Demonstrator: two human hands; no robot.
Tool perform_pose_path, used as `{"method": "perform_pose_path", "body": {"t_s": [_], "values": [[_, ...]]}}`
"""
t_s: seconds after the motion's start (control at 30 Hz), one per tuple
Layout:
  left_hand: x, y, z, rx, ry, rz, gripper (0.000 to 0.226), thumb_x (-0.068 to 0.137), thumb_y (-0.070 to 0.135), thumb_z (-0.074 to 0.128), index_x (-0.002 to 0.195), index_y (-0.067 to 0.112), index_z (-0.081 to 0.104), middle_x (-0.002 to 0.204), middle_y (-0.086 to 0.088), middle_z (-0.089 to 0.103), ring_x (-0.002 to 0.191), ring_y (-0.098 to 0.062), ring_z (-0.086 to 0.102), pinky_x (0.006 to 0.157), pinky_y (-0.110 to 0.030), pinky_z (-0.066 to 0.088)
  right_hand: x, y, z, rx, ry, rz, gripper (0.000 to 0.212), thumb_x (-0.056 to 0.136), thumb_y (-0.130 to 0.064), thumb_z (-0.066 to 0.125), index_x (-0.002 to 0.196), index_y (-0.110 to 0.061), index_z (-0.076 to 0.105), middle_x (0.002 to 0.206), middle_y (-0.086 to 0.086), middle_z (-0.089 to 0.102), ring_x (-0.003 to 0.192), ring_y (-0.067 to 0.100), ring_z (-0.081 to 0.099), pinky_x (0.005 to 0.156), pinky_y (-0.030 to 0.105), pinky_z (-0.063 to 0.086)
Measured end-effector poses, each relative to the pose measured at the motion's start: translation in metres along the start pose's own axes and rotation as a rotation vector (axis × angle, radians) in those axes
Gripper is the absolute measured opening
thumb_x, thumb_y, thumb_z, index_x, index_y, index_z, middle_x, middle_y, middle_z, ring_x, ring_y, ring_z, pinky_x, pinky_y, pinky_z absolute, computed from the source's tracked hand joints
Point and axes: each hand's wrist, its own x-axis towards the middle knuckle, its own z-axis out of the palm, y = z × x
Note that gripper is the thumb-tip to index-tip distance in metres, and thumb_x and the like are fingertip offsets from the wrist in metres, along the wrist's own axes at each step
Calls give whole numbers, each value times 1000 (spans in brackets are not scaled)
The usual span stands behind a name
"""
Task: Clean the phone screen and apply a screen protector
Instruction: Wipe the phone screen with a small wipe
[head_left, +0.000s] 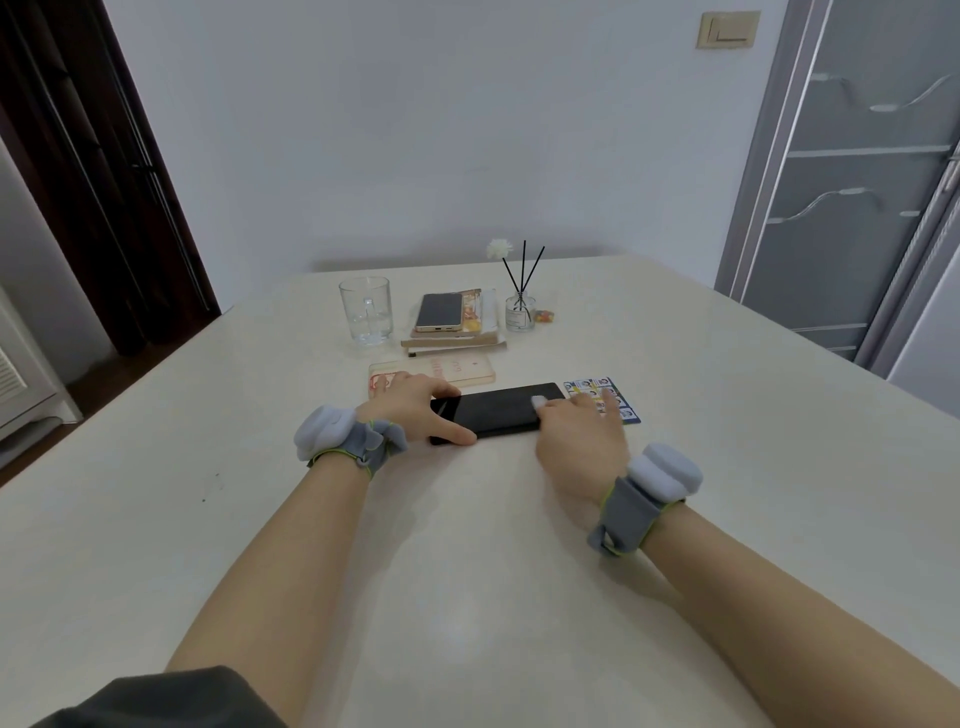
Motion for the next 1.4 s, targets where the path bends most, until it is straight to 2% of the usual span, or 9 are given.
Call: {"method": "perform_pose_path", "body": {"t_s": [0.13,0.27,0.43,0.63,0.83,0.93,1.03,1.27,1.4], "values": [[0,1,1,2,3,-1,75,64,61,73,131,34,50,135,3,49,132,-22,29,107,-38,19,0,3,-3,29,-55,56,40,93,-9,31,128,-7,51,133,7,52,133,23,33,117,45,5],[0,-1,0,-1,-8,-8,76,64,62,73,131,36,49,135,2,47,132,-23,28,107,-38,21,-5,-7,1,64,-17,-90,51,92,-3,29,140,-15,39,138,-2,49,136,19,29,118,41,0],[-1,-1,0,3,-3,7,75,65,61,73,132,35,49,134,4,49,132,-22,29,107,-38,19,8,8,-2,28,-4,108,51,92,-6,24,139,-19,39,138,0,49,141,15,21,119,43,-6],[-3,1,-2,-7,-22,27,76,68,58,73,134,31,48,133,-1,48,129,-23,33,111,-42,23,33,5,6,124,28,94,45,88,-4,34,124,-23,54,126,-5,56,136,14,27,117,51,-5],[-5,3,0,-18,10,35,77,70,48,76,137,25,45,133,-4,52,128,-26,38,111,-45,24,43,-47,16,252,-74,-116,46,89,-12,35,128,-30,51,136,-1,49,139,18,21,114,54,-8],[-9,1,0,-79,21,2,86,76,25,72,147,23,24,139,-5,49,136,-29,30,116,-45,16,40,-76,16,319,-168,-248,40,94,-17,33,127,-30,53,140,-6,47,139,18,20,113,56,-12],[-13,-2,-6,-126,19,-7,100,72,24,76,150,24,13,137,-1,51,136,-26,31,116,-43,16,40,-72,17,340,-174,-274,42,97,-18,30,130,-30,51,141,-7,47,139,18,19,113,55,-13],[-19,-2,-14,-201,-26,-8,113,47,38,75,147,24,25,134,1,55,132,-21,39,115,-40,21,33,-68,12,285,-154,-320,43,98,-18,27,136,-30,45,142,-8,45,141,18,16,114,55,-13],[-18,-4,-11,-235,-18,-18,106,54,36,83,144,26,29,131,5,56,131,-19,38,114,-39,23,23,-56,9,301,-190,-354,44,100,-19,22,132,-31,50,141,-11,46,140,15,18,113,52,-15]]}}
